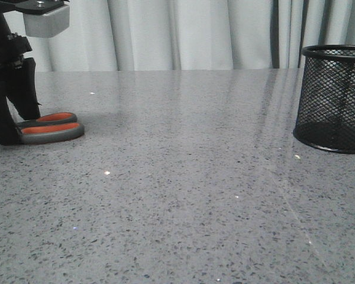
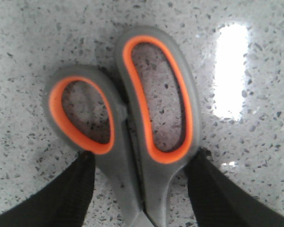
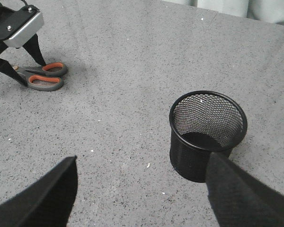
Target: Put scissors into bucket
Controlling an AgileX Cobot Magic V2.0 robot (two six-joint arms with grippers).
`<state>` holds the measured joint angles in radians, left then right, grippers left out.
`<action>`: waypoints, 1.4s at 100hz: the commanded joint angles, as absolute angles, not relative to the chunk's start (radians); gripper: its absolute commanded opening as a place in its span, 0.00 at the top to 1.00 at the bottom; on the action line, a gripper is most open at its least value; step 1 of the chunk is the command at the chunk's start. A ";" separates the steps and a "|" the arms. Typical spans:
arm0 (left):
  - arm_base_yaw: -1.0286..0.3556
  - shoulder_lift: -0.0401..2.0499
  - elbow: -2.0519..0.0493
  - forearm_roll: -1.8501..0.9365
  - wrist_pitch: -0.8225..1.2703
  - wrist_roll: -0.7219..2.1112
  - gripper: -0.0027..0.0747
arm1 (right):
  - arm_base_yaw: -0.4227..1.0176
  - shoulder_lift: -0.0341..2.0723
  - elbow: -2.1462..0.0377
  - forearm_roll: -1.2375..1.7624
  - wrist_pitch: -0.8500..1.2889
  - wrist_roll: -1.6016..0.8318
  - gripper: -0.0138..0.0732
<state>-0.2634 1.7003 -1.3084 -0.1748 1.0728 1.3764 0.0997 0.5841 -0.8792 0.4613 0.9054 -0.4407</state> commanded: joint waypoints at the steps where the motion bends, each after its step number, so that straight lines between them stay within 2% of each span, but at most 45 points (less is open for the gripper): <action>1: -0.262 1.686 -1.329 -0.189 1.051 1.377 0.45 | 0.103 0.594 -0.912 0.484 0.840 -0.451 0.25; 47: -0.262 1.681 -1.329 -0.195 1.025 1.265 0.41 | 0.103 0.594 -0.912 0.484 0.836 -0.451 0.25; 60: -0.262 1.667 -1.331 -0.192 0.974 1.155 0.41 | 0.103 0.594 -0.912 0.484 0.836 -0.451 0.25; 83: -0.262 1.662 -1.339 -0.184 0.980 1.140 0.30 | 0.103 0.594 -0.912 0.491 0.811 -0.451 0.25; 121: -0.239 1.666 -1.339 -0.192 1.042 1.003 0.31 | 0.103 0.594 -0.912 0.495 0.811 -0.451 0.25; 140: -0.222 1.670 -1.339 -0.206 1.056 1.022 0.40 | 0.103 0.594 -0.912 0.499 0.811 -0.451 0.25</action>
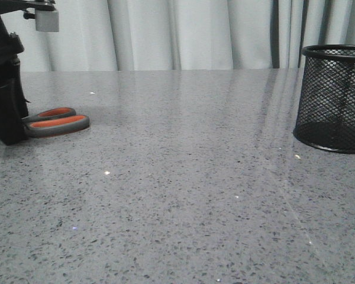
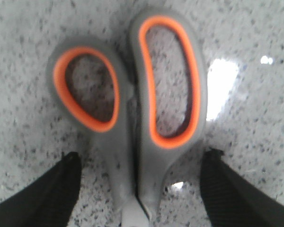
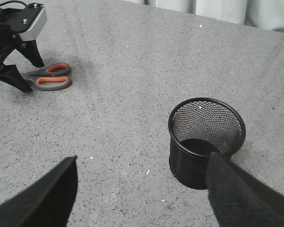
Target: Put scissors into bucket
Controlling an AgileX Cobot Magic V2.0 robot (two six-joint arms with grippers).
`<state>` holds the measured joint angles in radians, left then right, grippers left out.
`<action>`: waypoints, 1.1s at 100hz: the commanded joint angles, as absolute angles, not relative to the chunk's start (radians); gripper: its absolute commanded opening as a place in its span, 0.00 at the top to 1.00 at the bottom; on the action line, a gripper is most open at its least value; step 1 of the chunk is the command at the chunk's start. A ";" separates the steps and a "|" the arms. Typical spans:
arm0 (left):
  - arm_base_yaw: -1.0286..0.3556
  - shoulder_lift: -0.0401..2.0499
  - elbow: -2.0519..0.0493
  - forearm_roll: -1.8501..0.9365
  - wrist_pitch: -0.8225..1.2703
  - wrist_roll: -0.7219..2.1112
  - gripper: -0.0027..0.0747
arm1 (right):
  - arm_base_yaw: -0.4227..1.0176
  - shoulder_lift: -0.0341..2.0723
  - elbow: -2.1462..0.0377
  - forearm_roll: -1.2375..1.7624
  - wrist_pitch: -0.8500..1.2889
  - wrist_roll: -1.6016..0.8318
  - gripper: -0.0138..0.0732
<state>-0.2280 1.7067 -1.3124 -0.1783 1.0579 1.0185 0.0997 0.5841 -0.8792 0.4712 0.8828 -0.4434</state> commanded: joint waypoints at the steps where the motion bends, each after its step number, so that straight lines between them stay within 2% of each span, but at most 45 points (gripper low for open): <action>1: -0.222 1.670 -1.339 -0.206 1.056 1.023 0.40 | 0.103 0.594 -0.912 0.499 0.811 -0.451 0.25; 44: -0.222 1.713 -1.339 -0.233 1.080 1.049 0.43 | 0.103 0.594 -0.912 0.503 0.823 -0.451 0.25; 51: -0.222 1.713 -1.339 -0.233 1.080 1.049 0.48 | 0.103 0.594 -0.912 0.503 0.824 -0.451 0.25; 70: -0.222 1.713 -1.339 -0.252 1.095 1.049 0.76 | 0.103 0.594 -0.912 0.503 0.825 -0.451 0.25; 77: -0.222 1.708 -1.339 -0.255 1.095 1.049 0.83 | 0.103 0.594 -0.912 0.505 0.827 -0.451 0.25; 87: -0.222 1.689 -1.346 -0.257 1.091 1.049 0.89 | 0.103 0.594 -0.912 0.514 0.832 -0.451 0.25; 110: -0.222 1.598 -1.381 -0.279 1.029 1.049 0.89 | 0.103 0.594 -0.912 0.550 0.832 -0.451 0.25</action>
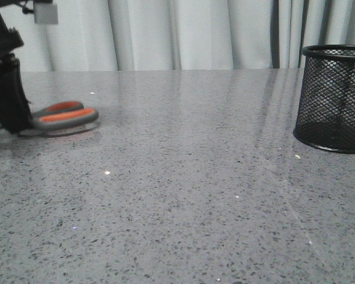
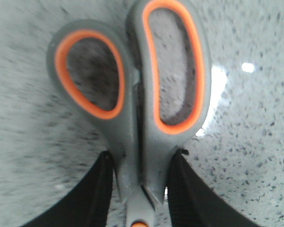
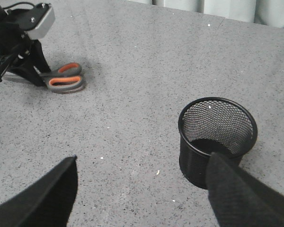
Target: Put scissors into bucket
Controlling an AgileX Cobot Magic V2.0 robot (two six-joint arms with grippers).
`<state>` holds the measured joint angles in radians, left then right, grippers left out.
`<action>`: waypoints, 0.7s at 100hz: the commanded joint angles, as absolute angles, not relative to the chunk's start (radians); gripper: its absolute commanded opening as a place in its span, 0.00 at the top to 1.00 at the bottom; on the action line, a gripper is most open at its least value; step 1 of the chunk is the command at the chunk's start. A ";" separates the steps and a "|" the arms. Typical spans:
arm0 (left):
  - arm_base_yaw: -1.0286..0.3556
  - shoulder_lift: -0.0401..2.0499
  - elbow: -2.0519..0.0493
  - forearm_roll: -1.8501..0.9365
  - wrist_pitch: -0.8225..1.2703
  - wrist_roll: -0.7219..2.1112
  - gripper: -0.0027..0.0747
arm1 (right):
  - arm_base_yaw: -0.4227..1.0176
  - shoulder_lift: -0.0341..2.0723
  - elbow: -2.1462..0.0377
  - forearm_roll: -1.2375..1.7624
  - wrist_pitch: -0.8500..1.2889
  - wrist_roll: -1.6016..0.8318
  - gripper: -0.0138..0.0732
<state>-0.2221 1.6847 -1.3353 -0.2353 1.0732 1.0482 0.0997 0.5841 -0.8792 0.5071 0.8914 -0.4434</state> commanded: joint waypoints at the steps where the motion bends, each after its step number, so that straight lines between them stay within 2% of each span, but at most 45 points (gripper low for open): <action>1: -0.222 1.592 -1.384 -0.282 1.026 1.049 0.89 | 0.103 0.594 -0.912 0.553 0.832 -0.451 0.25; 31: -0.251 1.449 -1.411 -0.401 0.944 1.049 0.89 | 0.103 0.594 -0.912 0.740 0.810 -0.458 0.25; 55: -0.459 1.361 -1.469 -0.370 0.922 1.067 0.89 | 0.103 0.629 -0.912 1.200 0.777 -0.764 0.25; 70: -0.604 1.348 -1.506 -0.302 0.905 1.067 0.89 | 0.103 0.682 -0.912 1.257 0.768 -0.859 0.25</action>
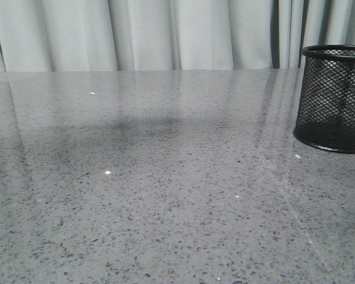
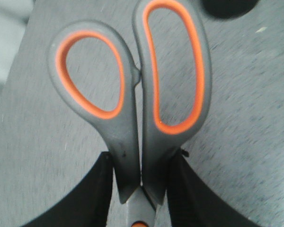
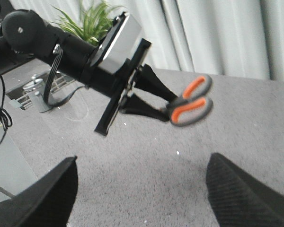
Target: Put scissors into bucket
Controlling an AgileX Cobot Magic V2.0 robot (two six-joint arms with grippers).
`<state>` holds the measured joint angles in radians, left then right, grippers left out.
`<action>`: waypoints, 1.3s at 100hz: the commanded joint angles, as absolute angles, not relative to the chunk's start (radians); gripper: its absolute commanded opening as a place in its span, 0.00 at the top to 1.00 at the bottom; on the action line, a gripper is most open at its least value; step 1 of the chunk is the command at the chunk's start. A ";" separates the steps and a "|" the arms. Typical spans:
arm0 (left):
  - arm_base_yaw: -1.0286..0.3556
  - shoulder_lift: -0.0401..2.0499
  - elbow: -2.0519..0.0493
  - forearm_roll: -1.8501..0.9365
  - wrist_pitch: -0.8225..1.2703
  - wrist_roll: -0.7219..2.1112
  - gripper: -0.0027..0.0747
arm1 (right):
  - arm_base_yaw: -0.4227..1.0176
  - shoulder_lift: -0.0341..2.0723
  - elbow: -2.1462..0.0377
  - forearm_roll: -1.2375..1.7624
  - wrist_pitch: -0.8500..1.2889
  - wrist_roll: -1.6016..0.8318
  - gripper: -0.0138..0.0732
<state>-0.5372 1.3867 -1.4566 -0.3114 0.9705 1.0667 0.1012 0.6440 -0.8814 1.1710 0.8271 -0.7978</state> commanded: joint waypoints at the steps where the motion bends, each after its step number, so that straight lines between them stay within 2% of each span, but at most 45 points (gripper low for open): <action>1: -0.610 1.348 -1.509 -0.296 0.903 1.067 0.89 | 0.103 0.685 -0.912 1.257 0.766 -0.862 0.25; 20: -0.753 1.348 -1.529 -0.222 0.865 1.067 0.89 | 0.103 0.746 -0.912 1.257 0.762 -0.912 0.25; 41: -0.819 1.349 -1.529 -0.205 0.799 1.067 0.89 | 0.103 0.792 -0.913 1.308 0.770 -0.954 0.25; 103: -0.824 1.349 -1.529 -0.214 0.758 1.067 0.89 | 0.103 0.969 -0.914 1.355 0.737 -0.988 0.25; 125: -0.824 1.349 -1.529 -0.214 0.737 1.067 0.89 | 0.103 1.040 -0.914 1.530 0.805 -1.077 0.26; 130: -0.824 1.349 -1.529 -0.214 0.737 1.067 0.89 | 0.103 1.053 -0.914 1.569 0.824 -1.081 0.29</action>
<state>-0.8154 1.3833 -1.4933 -0.1921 0.8212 1.0674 0.1012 1.0448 -0.8814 1.4345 0.7874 -1.0390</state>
